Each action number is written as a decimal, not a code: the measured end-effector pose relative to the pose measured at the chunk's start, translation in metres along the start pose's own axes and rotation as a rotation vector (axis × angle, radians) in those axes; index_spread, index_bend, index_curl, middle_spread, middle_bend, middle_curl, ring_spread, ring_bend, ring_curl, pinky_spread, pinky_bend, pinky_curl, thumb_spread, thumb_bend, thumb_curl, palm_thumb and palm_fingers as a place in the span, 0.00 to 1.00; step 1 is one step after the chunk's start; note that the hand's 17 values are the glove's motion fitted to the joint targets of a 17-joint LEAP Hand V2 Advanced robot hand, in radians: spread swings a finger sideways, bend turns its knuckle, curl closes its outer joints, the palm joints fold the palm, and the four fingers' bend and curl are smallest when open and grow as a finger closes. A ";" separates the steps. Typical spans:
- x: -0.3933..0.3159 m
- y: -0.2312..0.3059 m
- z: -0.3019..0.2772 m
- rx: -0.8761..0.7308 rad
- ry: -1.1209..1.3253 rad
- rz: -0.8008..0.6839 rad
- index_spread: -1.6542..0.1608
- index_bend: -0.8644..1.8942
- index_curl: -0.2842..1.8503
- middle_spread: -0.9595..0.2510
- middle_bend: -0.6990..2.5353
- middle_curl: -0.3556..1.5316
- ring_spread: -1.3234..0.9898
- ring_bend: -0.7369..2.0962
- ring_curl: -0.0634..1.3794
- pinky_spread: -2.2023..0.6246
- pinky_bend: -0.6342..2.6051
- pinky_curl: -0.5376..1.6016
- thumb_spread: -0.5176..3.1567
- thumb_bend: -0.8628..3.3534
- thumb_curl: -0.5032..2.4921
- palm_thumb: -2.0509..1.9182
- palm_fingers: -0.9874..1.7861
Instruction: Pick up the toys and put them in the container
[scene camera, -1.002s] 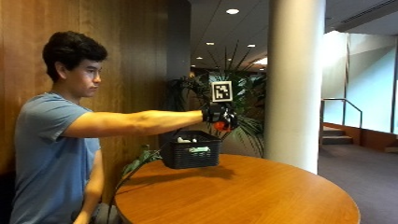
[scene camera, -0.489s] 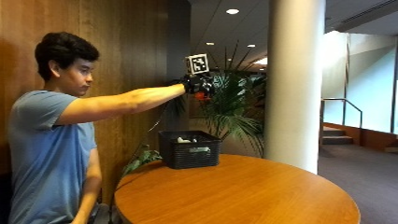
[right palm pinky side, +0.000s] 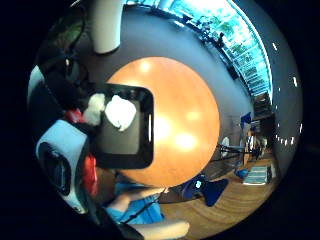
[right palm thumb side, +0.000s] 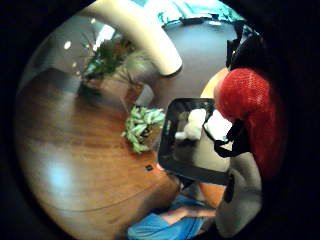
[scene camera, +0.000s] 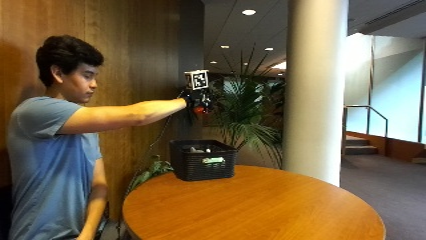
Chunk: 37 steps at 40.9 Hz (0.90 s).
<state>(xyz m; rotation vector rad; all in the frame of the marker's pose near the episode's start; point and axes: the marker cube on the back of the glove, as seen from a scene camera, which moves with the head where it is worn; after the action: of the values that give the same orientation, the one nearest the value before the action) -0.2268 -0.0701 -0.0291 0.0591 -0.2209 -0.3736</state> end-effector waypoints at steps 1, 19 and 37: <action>-0.002 0.002 0.003 -0.008 0.006 -0.006 0.71 0.37 0.44 0.53 0.35 0.53 0.38 0.66 0.43 0.62 0.56 0.47 0.38 0.29 0.51 0.69 0.66; 0.003 0.029 0.034 -0.228 -0.050 -0.120 0.73 0.34 0.34 0.81 0.27 0.50 0.52 0.56 0.38 0.72 0.66 0.49 0.46 0.19 0.40 0.52 0.32; 0.063 0.026 0.010 -0.110 0.103 0.029 0.74 0.35 0.29 0.86 0.26 0.44 0.60 0.39 0.25 0.80 0.63 0.45 0.46 0.19 0.31 0.50 0.27</action>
<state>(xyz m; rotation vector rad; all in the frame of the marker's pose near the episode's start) -0.1624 -0.0698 -0.0035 -0.0328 -0.0990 -0.3519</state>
